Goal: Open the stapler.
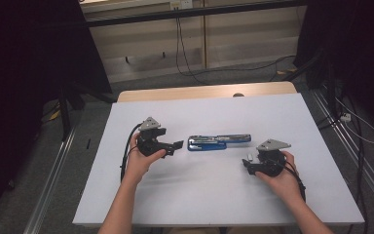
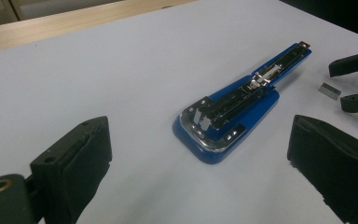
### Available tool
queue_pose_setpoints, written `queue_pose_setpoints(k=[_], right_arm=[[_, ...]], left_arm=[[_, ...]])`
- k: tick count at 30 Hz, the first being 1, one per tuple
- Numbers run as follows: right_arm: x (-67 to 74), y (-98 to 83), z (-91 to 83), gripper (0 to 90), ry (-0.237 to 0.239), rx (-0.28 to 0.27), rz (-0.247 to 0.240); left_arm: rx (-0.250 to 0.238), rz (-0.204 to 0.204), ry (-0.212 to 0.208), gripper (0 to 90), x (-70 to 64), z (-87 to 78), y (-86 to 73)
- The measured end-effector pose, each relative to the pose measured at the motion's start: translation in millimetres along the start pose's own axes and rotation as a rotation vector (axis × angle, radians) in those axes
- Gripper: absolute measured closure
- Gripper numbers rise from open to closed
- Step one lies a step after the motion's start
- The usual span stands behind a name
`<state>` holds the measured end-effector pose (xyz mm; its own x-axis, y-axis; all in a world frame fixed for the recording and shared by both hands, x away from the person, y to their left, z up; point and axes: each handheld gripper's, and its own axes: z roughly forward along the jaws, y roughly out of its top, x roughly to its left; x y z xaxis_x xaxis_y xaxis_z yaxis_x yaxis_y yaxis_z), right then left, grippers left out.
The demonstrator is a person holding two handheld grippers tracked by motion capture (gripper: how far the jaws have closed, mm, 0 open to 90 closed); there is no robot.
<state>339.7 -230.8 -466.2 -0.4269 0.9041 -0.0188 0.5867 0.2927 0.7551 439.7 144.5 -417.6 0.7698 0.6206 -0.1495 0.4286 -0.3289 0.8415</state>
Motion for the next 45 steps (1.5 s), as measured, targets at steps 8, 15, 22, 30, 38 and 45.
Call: queue_pose_setpoints(k=[8,15,22,30,38,45], right_arm=[[0.5,2.5,-0.4,47.2,-0.002,0.005,-0.006],[2.8,2.9,-0.3,62.4,0.019,0.021,0.038],[1.4,2.9,0.8,66.6,0.015,0.020,0.053],[1.4,4.6,1.4,79.0,0.026,0.032,0.061],[-3.4,6.1,2.1,79.3,0.061,0.040,0.056],[-8.4,6.1,1.8,79.4,0.093,0.037,0.076]], left_arm=[[0.004,-0.012,0.002,6.4,3.6,-1.3,-0.5],[-0.001,-0.016,-0.003,6.4,2.7,-1.1,-0.2],[-0.003,-0.018,-0.006,6.5,2.6,-0.4,-0.1],[-0.008,-0.018,0.001,6.6,2.3,-1.7,0.4],[-0.010,-0.016,0.003,6.7,4.2,-3.0,0.4],[-0.023,-0.028,0.003,7.4,5.7,-2.6,0.8]])
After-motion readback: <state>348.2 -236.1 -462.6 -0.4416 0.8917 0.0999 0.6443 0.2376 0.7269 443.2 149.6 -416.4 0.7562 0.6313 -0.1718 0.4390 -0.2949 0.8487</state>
